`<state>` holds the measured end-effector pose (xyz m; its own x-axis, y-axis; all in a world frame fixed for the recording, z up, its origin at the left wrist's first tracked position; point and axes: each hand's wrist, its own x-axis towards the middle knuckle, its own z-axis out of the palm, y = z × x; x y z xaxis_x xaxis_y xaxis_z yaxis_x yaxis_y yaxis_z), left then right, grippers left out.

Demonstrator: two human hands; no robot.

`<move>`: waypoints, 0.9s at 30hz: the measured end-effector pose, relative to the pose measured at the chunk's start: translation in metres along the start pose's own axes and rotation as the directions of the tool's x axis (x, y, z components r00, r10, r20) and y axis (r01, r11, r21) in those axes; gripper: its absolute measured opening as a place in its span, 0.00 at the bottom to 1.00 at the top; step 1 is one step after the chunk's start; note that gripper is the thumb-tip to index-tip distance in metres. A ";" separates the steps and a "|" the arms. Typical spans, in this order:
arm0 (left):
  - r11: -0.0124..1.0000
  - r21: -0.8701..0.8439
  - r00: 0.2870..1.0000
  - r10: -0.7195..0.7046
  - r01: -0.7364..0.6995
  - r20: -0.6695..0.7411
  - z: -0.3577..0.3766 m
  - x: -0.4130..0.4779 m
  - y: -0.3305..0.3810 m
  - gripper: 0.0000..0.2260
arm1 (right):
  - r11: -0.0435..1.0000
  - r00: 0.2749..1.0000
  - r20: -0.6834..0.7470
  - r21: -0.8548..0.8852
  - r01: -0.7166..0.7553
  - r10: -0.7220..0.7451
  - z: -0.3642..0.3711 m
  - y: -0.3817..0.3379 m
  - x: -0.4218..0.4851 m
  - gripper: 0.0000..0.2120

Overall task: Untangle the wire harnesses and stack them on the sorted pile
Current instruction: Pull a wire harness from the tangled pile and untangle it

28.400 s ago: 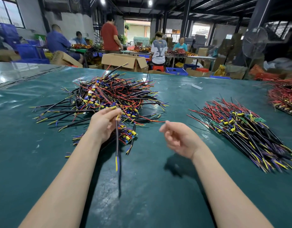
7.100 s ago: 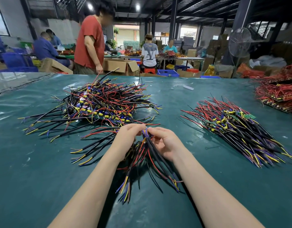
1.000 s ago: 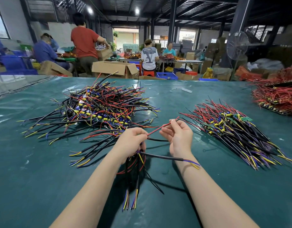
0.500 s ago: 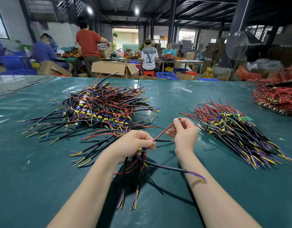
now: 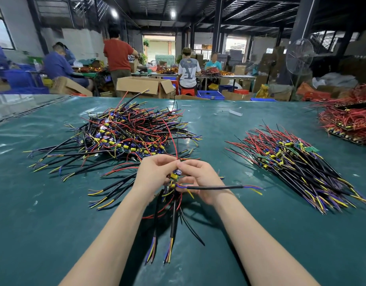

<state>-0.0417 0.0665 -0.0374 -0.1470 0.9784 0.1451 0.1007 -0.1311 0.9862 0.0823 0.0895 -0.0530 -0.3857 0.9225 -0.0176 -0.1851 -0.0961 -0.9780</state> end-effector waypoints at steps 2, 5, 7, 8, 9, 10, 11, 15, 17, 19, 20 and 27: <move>0.998 0.041 0.998 0.058 -0.057 -0.026 0.000 0.000 -0.002 0.05 | 0.999 1.000 0.023 0.030 -0.014 0.014 -0.001 0.000 -0.001 0.04; 0.996 0.030 0.995 0.085 -0.083 -0.057 0.000 0.001 -0.007 0.08 | 0.998 0.994 0.100 0.040 -0.039 0.035 0.001 0.003 -0.001 0.02; 0.993 0.067 0.989 0.108 -0.102 -0.100 0.003 0.002 -0.008 0.09 | 0.997 0.996 0.083 0.074 -0.037 0.031 0.000 0.002 -0.001 0.03; 0.990 0.080 0.983 0.124 -0.114 -0.132 0.004 0.002 -0.007 0.10 | 0.996 0.998 0.060 0.079 -0.030 0.025 -0.001 0.001 -0.001 0.04; 0.990 0.080 0.977 0.131 -0.119 -0.168 0.005 0.003 -0.006 0.10 | 0.997 0.999 0.041 0.076 -0.020 0.017 -0.002 0.000 -0.001 0.05; 0.991 0.064 0.971 0.125 -0.114 -0.204 0.005 0.003 -0.006 0.10 | 0.997 1.000 0.029 0.072 -0.007 0.005 -0.002 0.000 -0.002 0.06; 0.994 0.038 0.967 0.107 -0.101 -0.232 0.006 0.003 -0.005 0.10 | 0.998 1.000 0.026 0.066 0.008 -0.010 -0.002 -0.001 -0.002 0.06; 1.000 0.003 0.966 0.007 -0.007 -0.260 0.004 0.001 -0.004 0.06 | 0.988 0.991 0.067 -0.097 0.118 -0.111 0.003 0.001 0.000 0.09; 0.999 0.009 0.974 -0.050 0.053 -0.221 -0.002 0.002 -0.004 0.06 | 0.952 0.981 0.092 -0.241 0.187 -0.170 0.003 0.001 0.001 0.11; 0.993 0.039 0.981 -0.104 0.112 -0.164 -0.007 0.004 -0.003 0.06 | 0.930 0.977 0.117 -0.305 0.206 -0.178 0.002 0.001 0.001 0.12; 0.990 0.072 0.984 -0.109 0.120 -0.144 -0.009 0.005 -0.003 0.06 | 0.928 0.977 0.129 -0.314 0.201 -0.168 0.000 0.000 0.000 0.12; 0.952 0.306 0.998 0.014 0.003 -0.056 -0.017 0.002 -0.008 0.06 | 0.947 0.987 0.163 -0.315 0.054 -0.002 0.003 0.005 -0.005 0.10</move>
<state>-0.0594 0.0671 -0.0435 -0.2002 0.9660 0.1636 0.3964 -0.0728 0.9152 0.0805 0.0829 -0.0569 -0.5272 0.8495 0.0188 0.0887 0.0770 -0.9931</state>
